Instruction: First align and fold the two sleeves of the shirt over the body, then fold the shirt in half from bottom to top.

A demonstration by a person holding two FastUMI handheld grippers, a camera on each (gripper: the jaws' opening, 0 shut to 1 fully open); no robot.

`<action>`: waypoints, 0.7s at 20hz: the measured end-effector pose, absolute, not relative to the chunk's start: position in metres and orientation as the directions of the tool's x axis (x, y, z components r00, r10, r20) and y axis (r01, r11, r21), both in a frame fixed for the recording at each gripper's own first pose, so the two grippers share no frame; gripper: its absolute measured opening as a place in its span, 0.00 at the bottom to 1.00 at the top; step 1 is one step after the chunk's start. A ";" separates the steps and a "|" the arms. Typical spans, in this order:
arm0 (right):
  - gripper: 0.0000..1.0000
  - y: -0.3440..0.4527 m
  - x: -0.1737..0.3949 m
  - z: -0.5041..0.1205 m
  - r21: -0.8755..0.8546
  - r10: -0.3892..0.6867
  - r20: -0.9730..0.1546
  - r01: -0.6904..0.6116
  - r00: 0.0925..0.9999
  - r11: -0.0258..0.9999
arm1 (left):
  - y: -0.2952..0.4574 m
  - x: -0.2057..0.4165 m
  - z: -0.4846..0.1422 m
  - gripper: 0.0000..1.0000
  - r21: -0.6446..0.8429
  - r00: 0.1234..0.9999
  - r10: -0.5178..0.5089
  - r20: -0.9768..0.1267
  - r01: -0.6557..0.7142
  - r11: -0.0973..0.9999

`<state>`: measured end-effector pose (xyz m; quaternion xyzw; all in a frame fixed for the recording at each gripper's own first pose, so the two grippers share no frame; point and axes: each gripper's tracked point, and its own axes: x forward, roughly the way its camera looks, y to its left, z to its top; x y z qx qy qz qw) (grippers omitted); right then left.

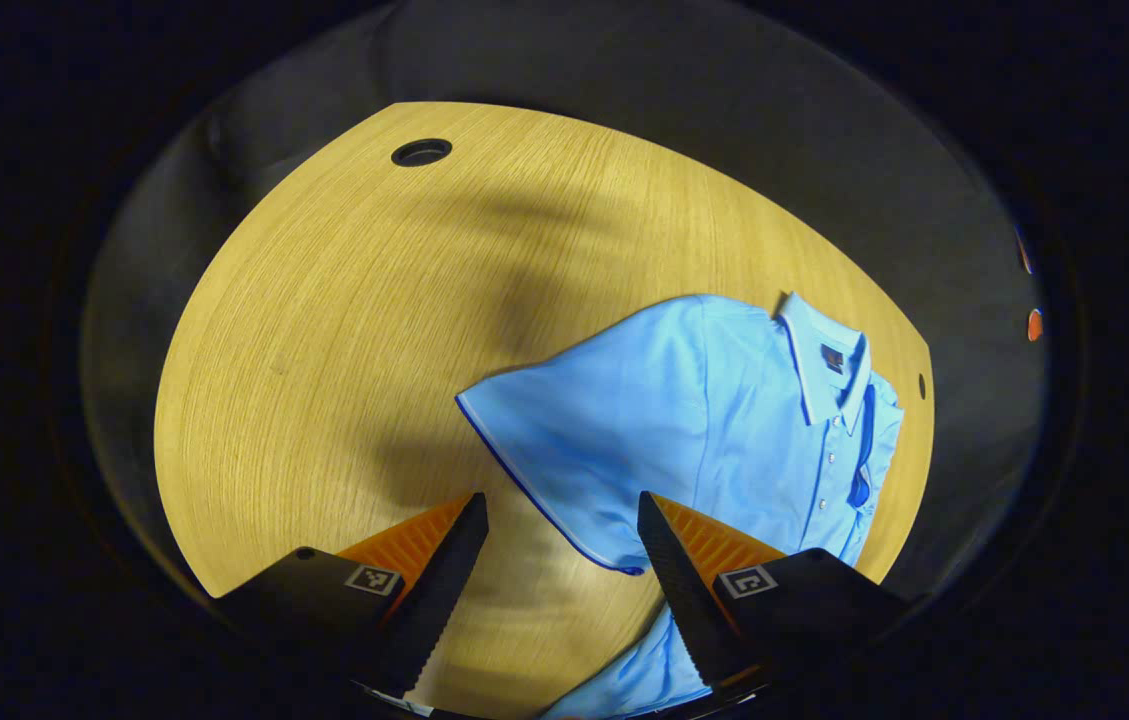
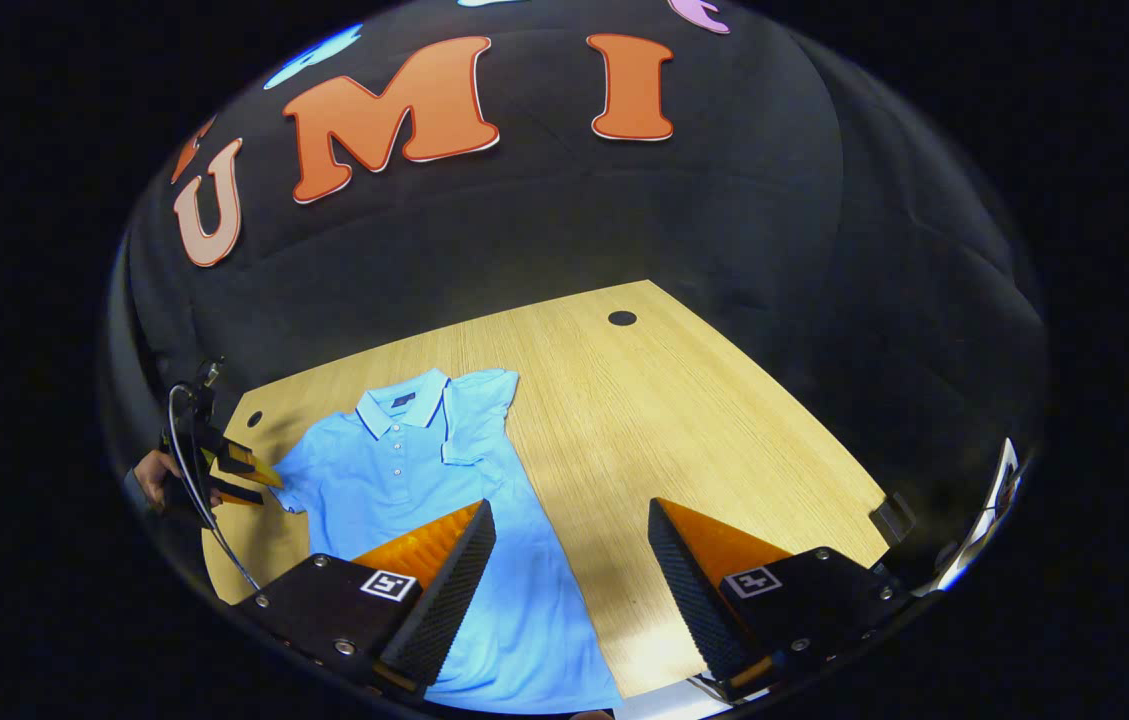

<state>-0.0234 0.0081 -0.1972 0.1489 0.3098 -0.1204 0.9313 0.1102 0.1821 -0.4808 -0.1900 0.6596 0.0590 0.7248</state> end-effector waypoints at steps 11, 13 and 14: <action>0.96 0.000 -0.037 -0.194 0.208 -0.125 -0.610 0.310 0.782 0.928 | 0.167 0.120 -0.493 0.78 -0.047 0.031 -0.040 -0.999 -0.268 0.962; 0.96 -0.005 -0.040 -0.195 0.221 -0.124 -0.609 0.317 0.783 0.922 | 0.162 0.123 -0.491 0.53 -0.064 0.032 -0.058 -0.998 -0.250 0.966; 0.96 -0.007 -0.042 -0.198 0.225 -0.127 -0.610 0.325 0.782 0.919 | 0.160 0.125 -0.490 0.43 -0.081 0.037 -0.074 -0.997 -0.240 0.967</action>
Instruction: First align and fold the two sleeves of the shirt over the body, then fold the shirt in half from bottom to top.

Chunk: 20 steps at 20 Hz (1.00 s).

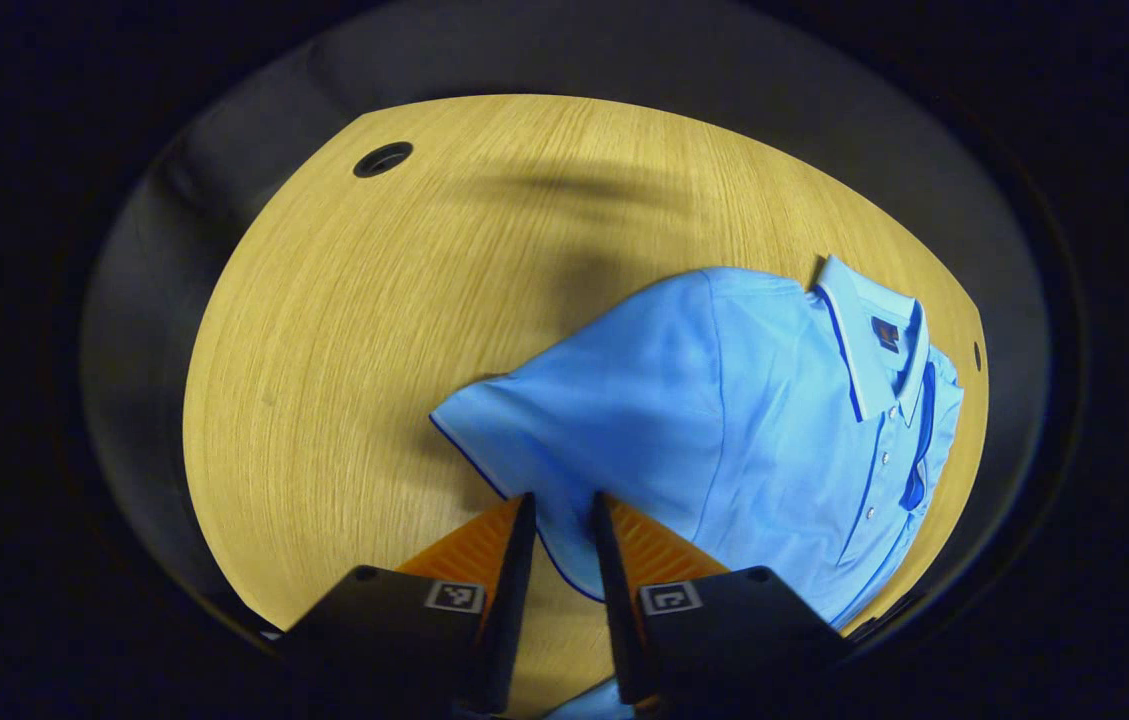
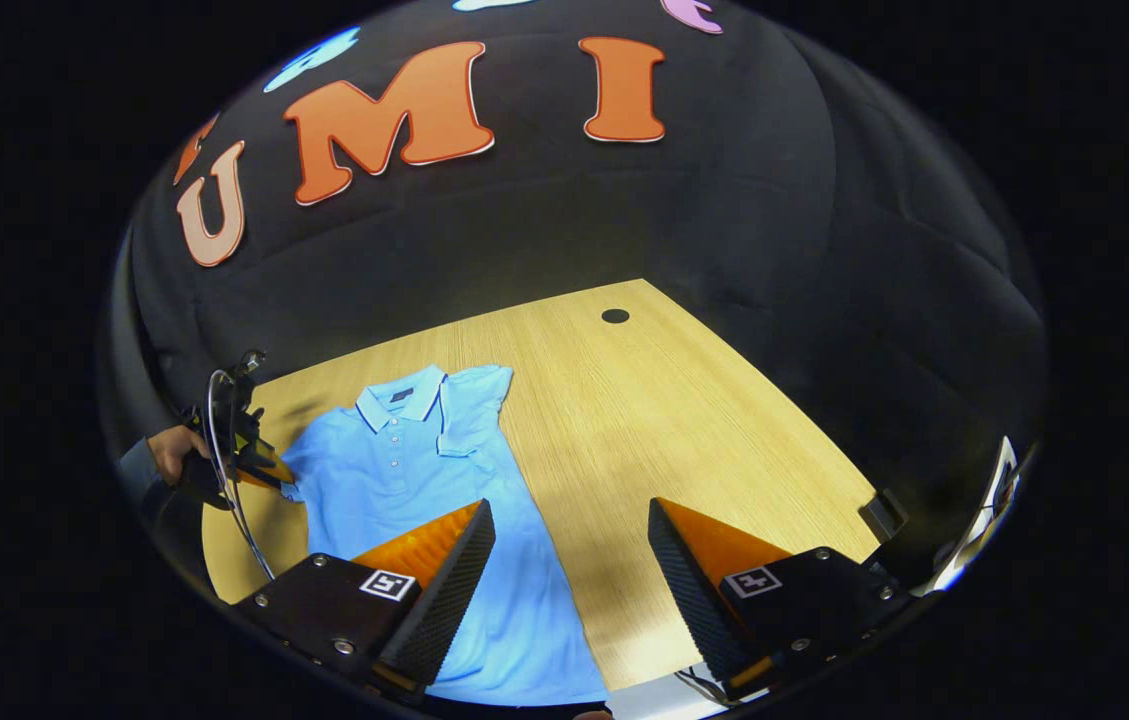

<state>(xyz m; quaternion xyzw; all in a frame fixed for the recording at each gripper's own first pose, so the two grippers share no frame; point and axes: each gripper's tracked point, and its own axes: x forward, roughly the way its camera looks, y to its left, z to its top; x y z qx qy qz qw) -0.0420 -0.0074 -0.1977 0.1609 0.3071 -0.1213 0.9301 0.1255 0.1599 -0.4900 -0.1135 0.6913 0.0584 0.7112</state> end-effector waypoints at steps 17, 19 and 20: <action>0.96 -0.022 -0.100 -0.220 0.214 -0.217 -0.633 0.437 0.743 0.874 | 0.057 0.178 -0.430 0.12 -0.222 0.218 -0.235 -0.947 0.080 0.972; 0.96 -0.017 -0.109 -0.220 0.214 -0.223 -0.632 0.443 0.743 0.871 | 0.037 0.182 -0.425 0.12 -0.244 0.226 -0.265 -0.937 0.119 0.962; 0.96 -0.014 -0.113 -0.220 0.212 -0.224 -0.633 0.443 0.742 0.871 | 0.026 0.182 -0.421 0.12 -0.262 0.227 -0.289 -0.930 0.142 0.955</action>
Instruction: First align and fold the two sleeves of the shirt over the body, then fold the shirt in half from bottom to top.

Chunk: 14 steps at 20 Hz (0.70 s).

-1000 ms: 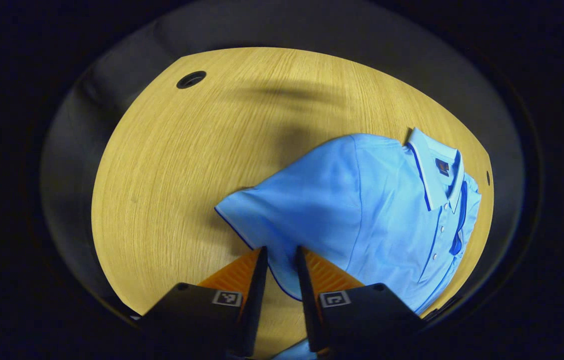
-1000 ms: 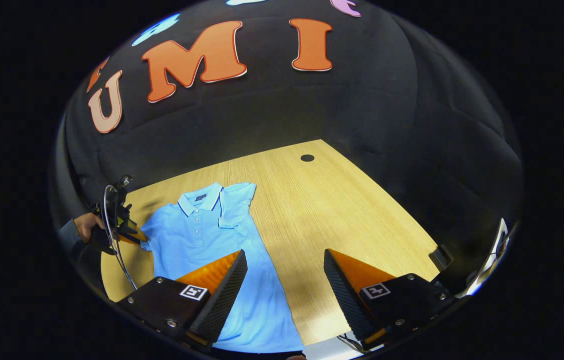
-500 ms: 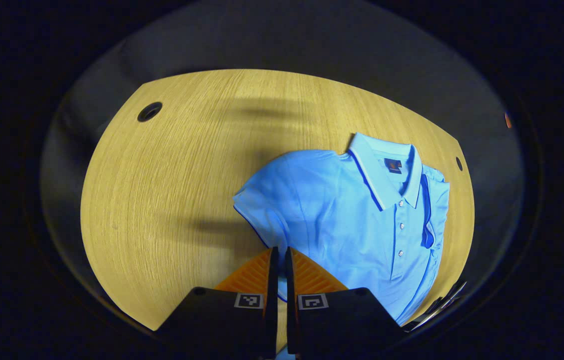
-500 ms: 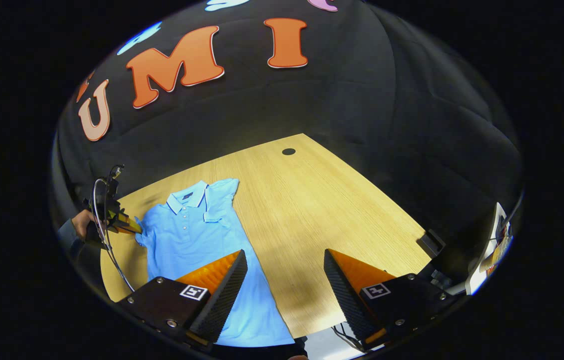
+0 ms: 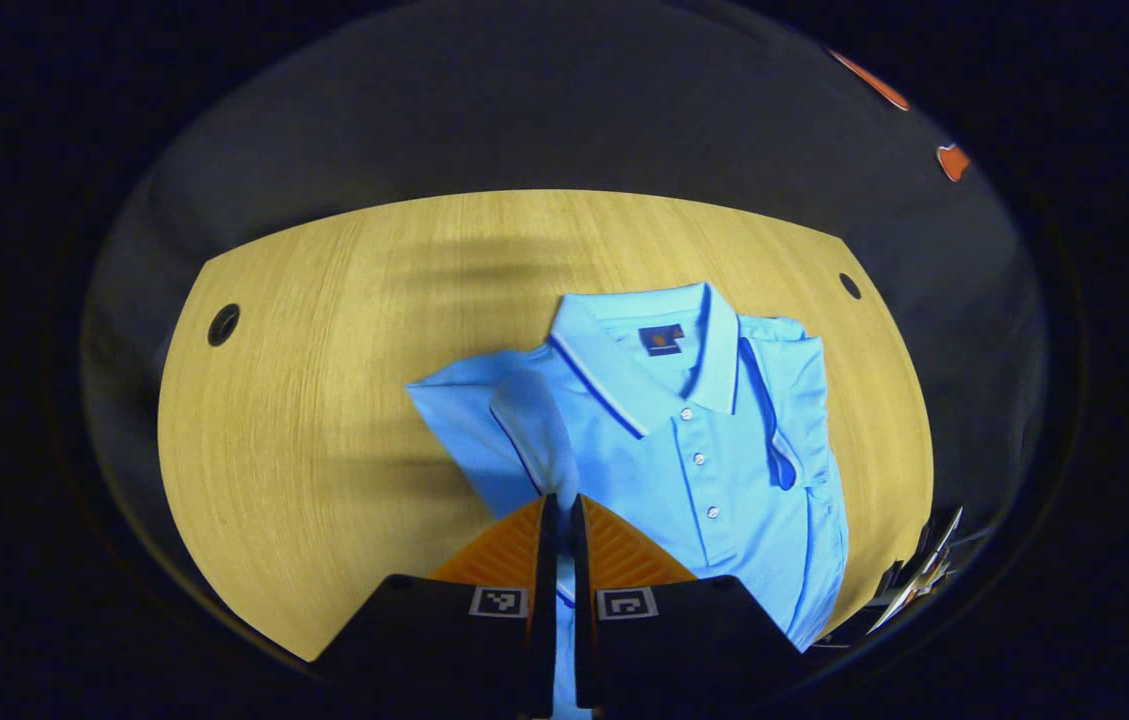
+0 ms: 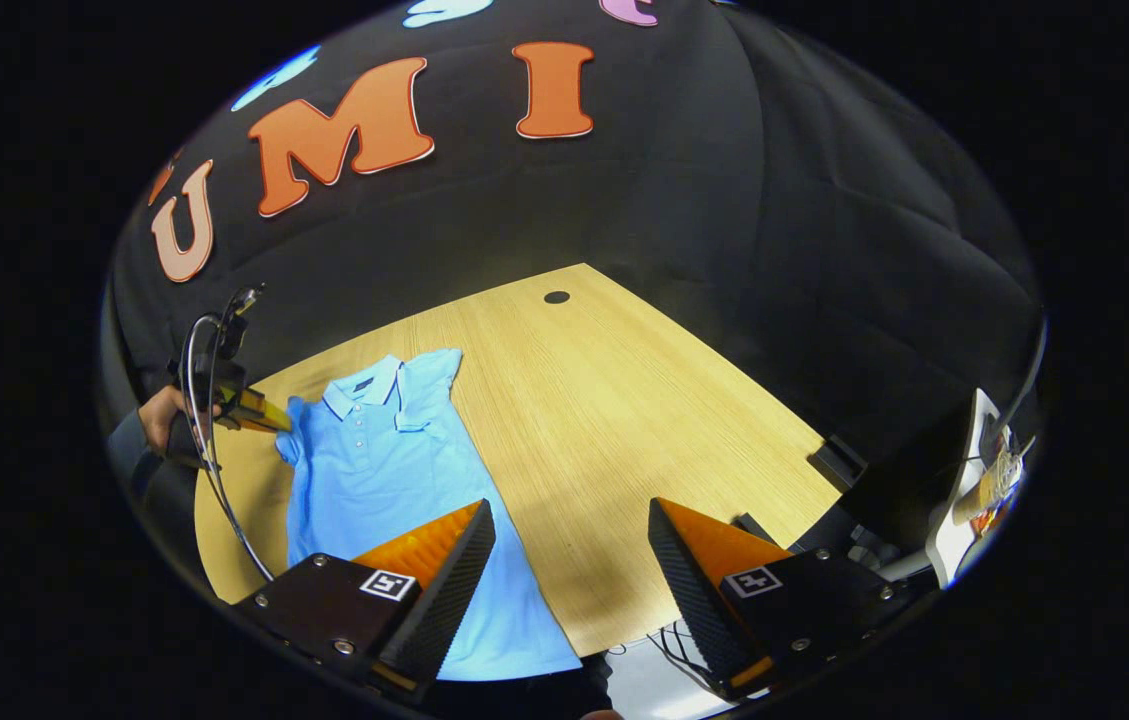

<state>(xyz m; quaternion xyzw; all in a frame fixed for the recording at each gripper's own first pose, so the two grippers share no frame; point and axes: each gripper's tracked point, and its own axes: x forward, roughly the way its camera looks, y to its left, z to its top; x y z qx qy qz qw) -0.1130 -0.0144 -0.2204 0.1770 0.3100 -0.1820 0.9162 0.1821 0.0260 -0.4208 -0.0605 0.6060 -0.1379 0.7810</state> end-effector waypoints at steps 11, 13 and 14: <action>0.96 -0.003 -0.118 -0.221 0.214 -0.153 -0.613 0.349 0.775 0.912 | -0.016 0.144 -0.350 1.00 -0.375 0.328 -0.455 -0.828 0.279 0.884; 0.97 0.002 -0.119 -0.224 0.223 -0.105 -0.611 0.299 0.784 0.928 | -0.005 0.119 -0.335 0.99 -0.362 0.352 -0.439 -0.827 0.265 0.894; 0.97 0.005 -0.120 -0.224 0.223 -0.081 -0.609 0.269 0.789 0.937 | 0.001 0.104 -0.328 0.99 -0.359 0.368 -0.433 -0.823 0.254 0.898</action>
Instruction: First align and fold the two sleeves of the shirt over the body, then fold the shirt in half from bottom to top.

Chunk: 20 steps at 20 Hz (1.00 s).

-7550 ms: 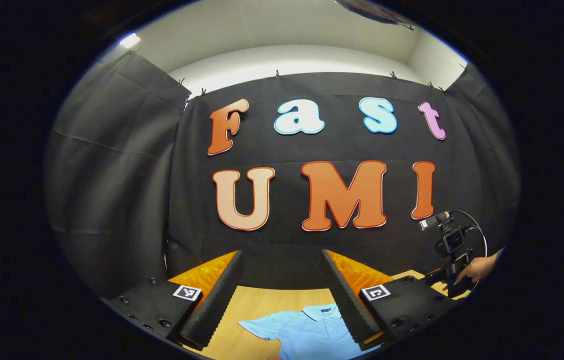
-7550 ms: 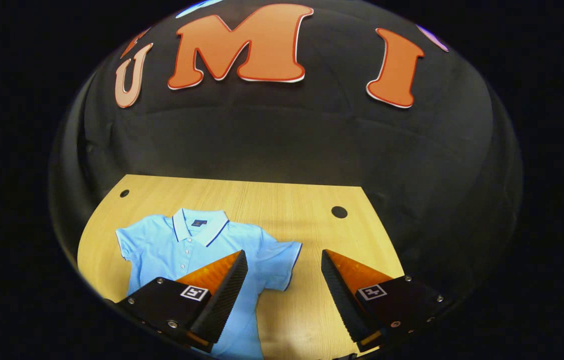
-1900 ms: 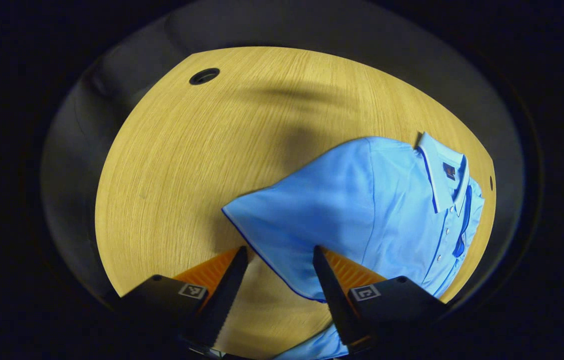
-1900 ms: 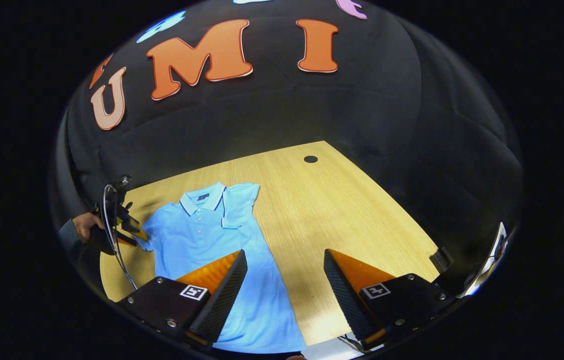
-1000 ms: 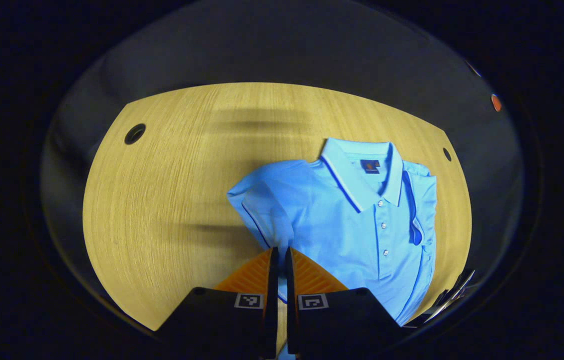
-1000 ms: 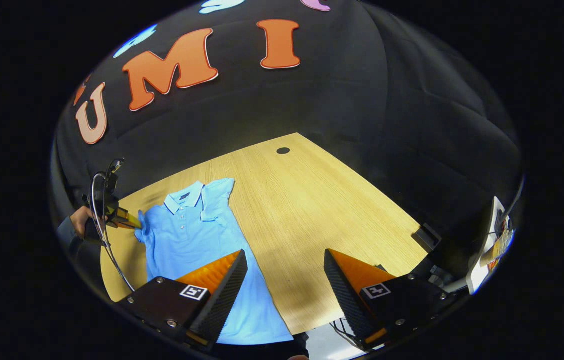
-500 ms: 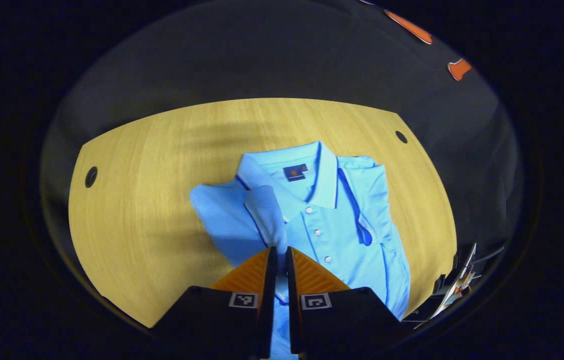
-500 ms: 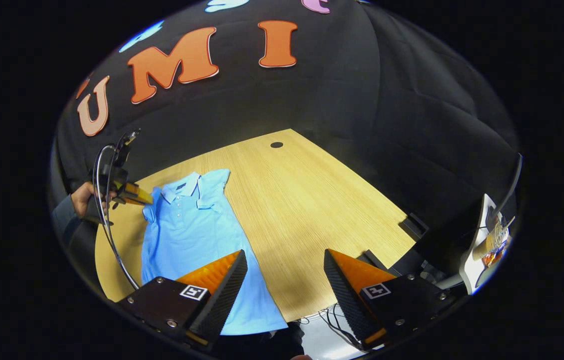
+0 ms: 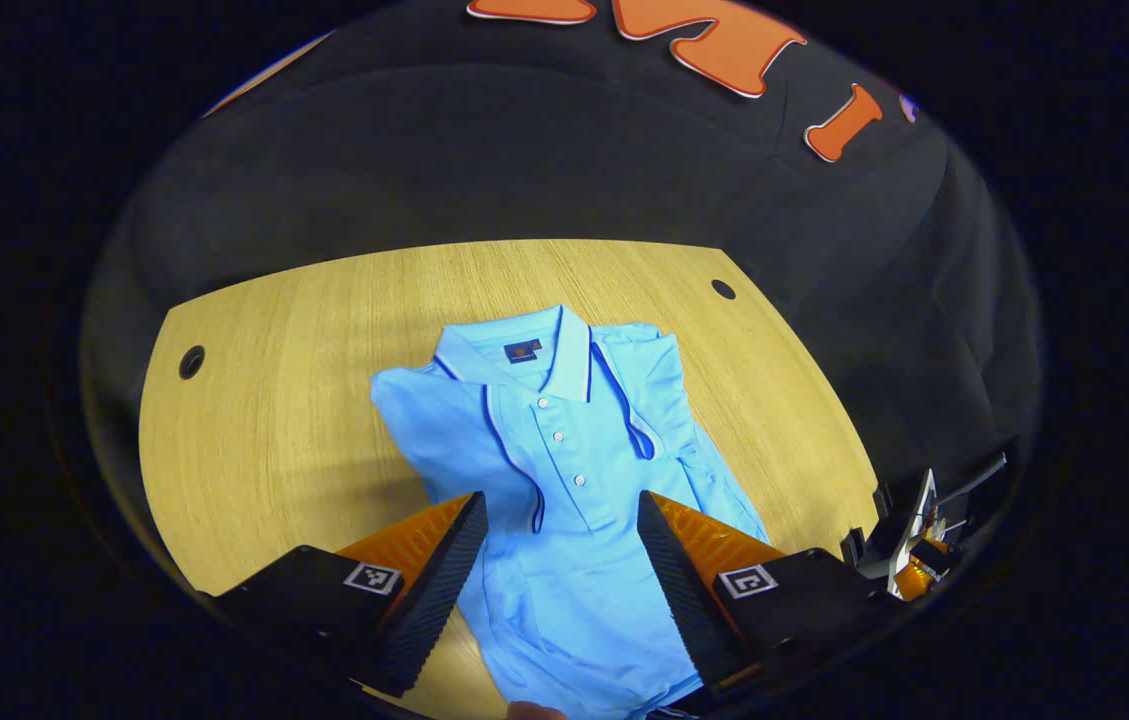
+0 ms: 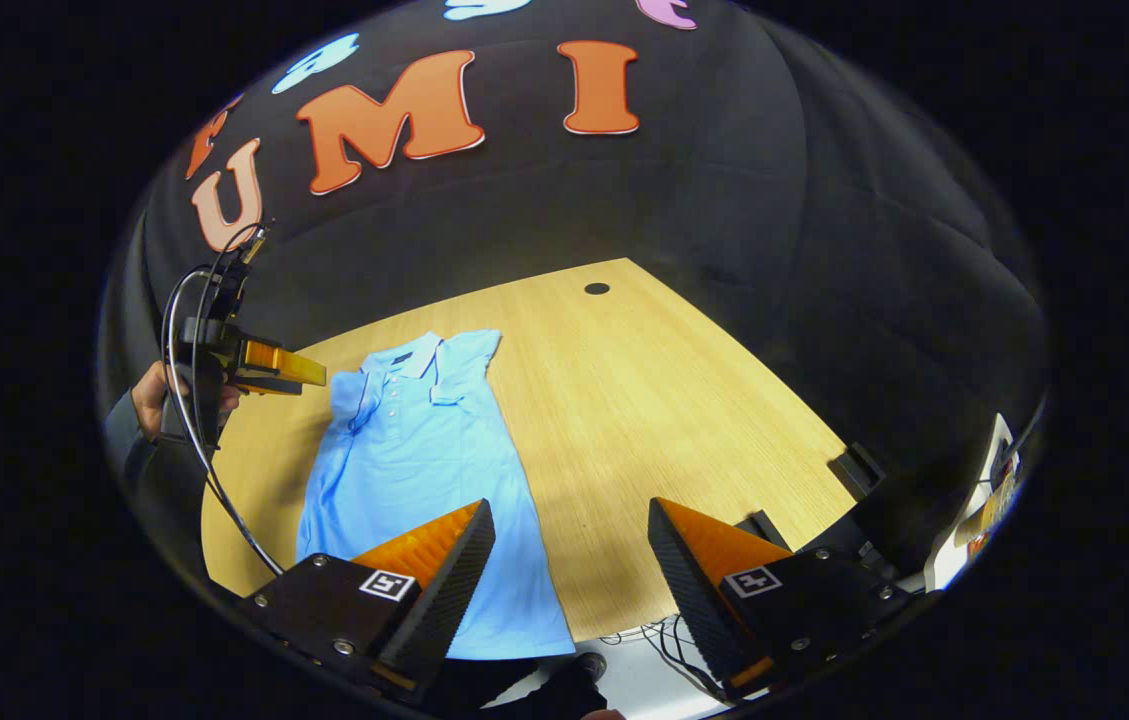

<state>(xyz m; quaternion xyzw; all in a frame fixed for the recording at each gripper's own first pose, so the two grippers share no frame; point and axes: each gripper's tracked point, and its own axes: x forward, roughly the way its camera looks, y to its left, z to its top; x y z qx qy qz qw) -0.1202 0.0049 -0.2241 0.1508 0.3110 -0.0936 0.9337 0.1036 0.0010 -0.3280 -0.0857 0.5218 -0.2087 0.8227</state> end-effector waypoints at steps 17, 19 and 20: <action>0.96 0.047 -0.174 -0.310 0.175 0.156 -0.697 -0.045 0.700 0.984 | 0.061 -0.161 -0.344 0.99 -0.280 0.303 -0.285 -0.909 0.061 0.958; 0.97 0.057 -0.175 -0.318 0.180 0.175 -0.703 -0.066 0.689 0.982 | 0.061 -0.183 -0.354 0.99 -0.282 0.281 -0.287 -0.916 0.060 0.958; 0.96 0.060 -0.175 -0.322 0.177 0.182 -0.707 -0.078 0.683 0.981 | 0.063 -0.193 -0.360 0.99 -0.275 0.271 -0.281 -0.921 0.062 0.959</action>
